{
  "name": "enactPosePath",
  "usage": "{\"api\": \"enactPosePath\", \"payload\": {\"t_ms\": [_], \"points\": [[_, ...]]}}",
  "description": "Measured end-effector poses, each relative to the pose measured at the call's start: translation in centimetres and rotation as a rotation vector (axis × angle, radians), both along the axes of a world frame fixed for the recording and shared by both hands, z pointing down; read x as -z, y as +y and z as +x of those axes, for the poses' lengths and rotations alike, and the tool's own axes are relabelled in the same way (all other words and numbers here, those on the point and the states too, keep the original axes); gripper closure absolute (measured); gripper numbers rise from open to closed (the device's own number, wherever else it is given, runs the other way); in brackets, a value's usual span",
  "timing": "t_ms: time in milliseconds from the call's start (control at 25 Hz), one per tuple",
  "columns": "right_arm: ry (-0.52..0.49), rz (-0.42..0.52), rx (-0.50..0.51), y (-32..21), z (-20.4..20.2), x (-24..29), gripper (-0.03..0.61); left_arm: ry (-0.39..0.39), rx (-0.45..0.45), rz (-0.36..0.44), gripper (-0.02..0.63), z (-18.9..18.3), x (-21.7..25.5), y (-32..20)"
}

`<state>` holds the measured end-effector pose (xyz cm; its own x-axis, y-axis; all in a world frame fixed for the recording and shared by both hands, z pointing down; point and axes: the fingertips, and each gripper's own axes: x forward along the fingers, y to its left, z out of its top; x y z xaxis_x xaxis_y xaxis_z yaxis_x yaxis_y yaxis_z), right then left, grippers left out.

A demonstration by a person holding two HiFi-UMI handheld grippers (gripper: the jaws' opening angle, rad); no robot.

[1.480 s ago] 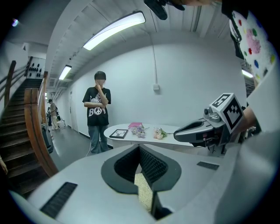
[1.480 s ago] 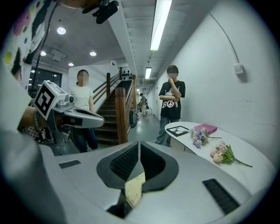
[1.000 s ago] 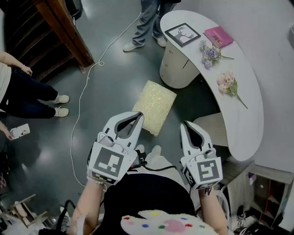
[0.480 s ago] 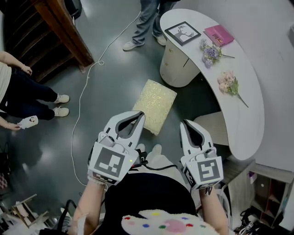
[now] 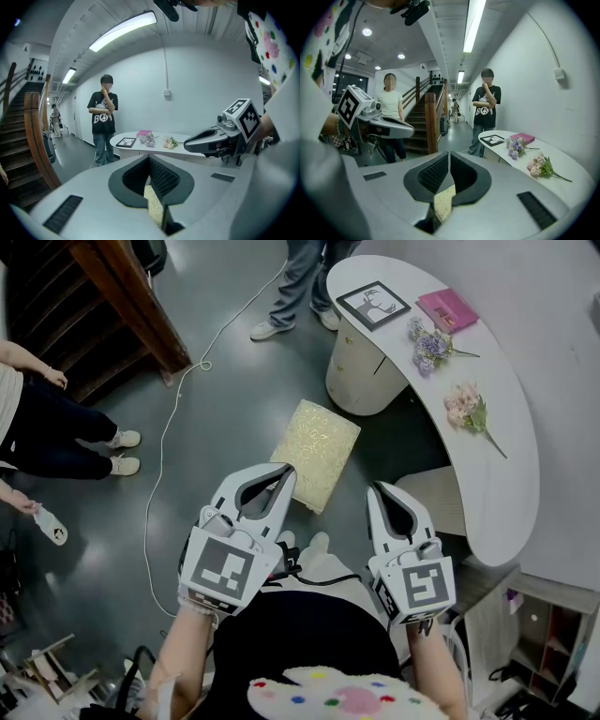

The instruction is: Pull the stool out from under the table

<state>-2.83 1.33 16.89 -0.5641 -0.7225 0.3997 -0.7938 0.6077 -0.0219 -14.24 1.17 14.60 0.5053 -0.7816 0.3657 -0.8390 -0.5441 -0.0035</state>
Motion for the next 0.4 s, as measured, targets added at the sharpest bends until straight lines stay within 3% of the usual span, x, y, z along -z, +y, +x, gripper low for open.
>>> {"api": "enactPosePath", "payload": {"t_ms": [400], "points": [[-0.006, -0.007, 0.004, -0.05, 0.1, -0.27, 0.535, -0.031, -0.019, -0.009, 0.597, 0.16, -0.32, -0.08]]}}
